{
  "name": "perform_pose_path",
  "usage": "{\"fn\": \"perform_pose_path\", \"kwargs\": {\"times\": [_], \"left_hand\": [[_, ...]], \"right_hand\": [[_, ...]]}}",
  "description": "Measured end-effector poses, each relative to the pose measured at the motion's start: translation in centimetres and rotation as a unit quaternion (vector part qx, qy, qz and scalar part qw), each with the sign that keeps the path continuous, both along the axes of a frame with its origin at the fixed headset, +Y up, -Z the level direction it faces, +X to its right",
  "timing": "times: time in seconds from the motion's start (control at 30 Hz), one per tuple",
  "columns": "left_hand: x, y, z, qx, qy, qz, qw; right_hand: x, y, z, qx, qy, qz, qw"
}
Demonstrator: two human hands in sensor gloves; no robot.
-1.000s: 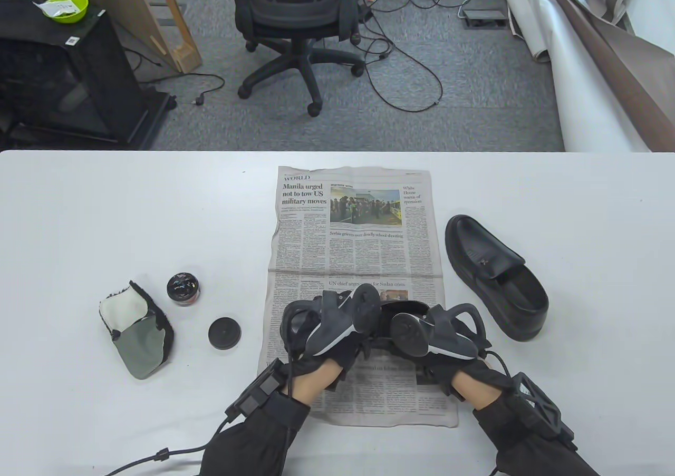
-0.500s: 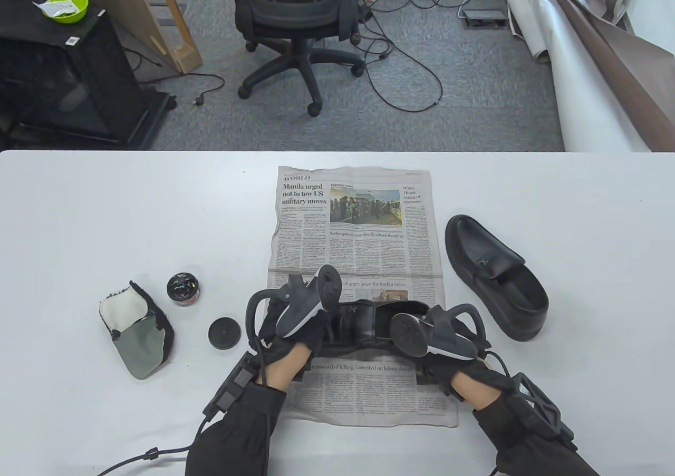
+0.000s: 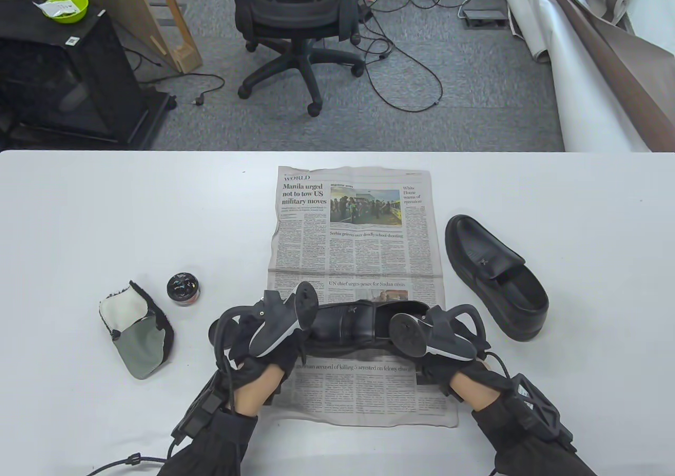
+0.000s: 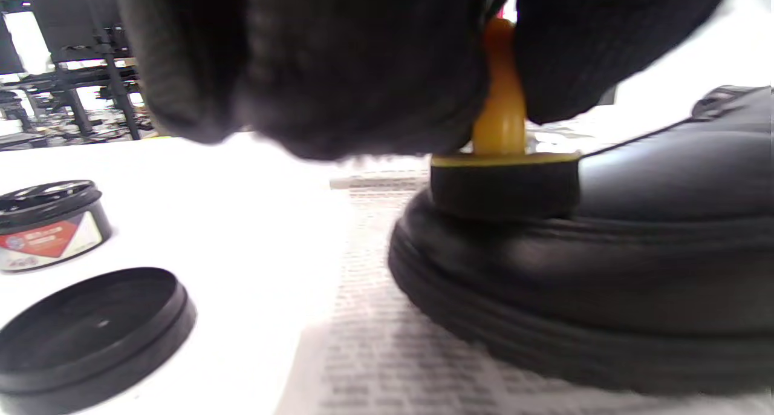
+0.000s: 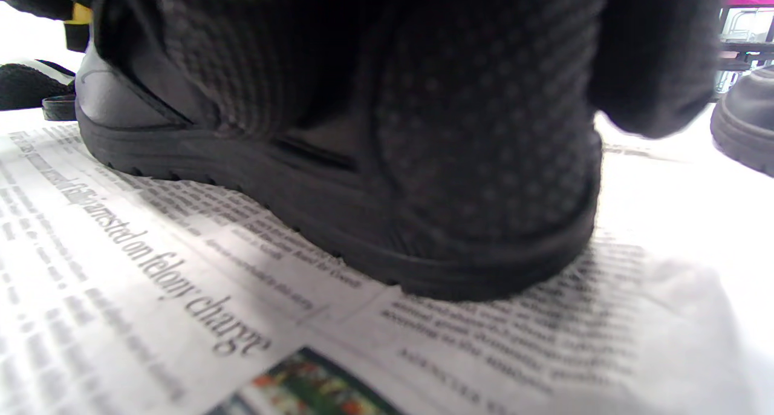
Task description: Dip and apply built-in sponge shoe polish on shoes
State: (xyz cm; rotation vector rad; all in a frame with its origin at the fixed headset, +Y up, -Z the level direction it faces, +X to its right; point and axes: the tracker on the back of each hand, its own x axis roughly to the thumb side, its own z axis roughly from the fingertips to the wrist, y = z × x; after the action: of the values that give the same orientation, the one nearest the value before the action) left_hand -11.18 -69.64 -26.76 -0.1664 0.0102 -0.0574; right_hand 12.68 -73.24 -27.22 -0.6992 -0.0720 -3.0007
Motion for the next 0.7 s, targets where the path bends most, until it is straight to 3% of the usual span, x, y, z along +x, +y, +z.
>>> {"fn": "perform_pose_path", "kwargs": {"times": [0.13,0.37,0.53,0.7], "left_hand": [[2.2,-0.2,1.1,-0.012,-0.039,0.061,0.997],[5.6,0.3,2.3,0.039,-0.077,0.077,0.993],[6.5,0.5,1.2,0.071,-0.073,0.120,0.988],[7.7,0.3,-0.5,0.081,-0.076,0.105,0.988]], "right_hand": [[0.0,0.0,0.0,0.000,0.000,-0.001,1.000],[0.0,0.0,0.0,-0.002,0.002,-0.004,1.000],[0.0,-0.1,0.0,-0.002,0.004,-0.004,1.000],[0.1,-0.1,0.0,-0.003,0.007,-0.006,1.000]]}}
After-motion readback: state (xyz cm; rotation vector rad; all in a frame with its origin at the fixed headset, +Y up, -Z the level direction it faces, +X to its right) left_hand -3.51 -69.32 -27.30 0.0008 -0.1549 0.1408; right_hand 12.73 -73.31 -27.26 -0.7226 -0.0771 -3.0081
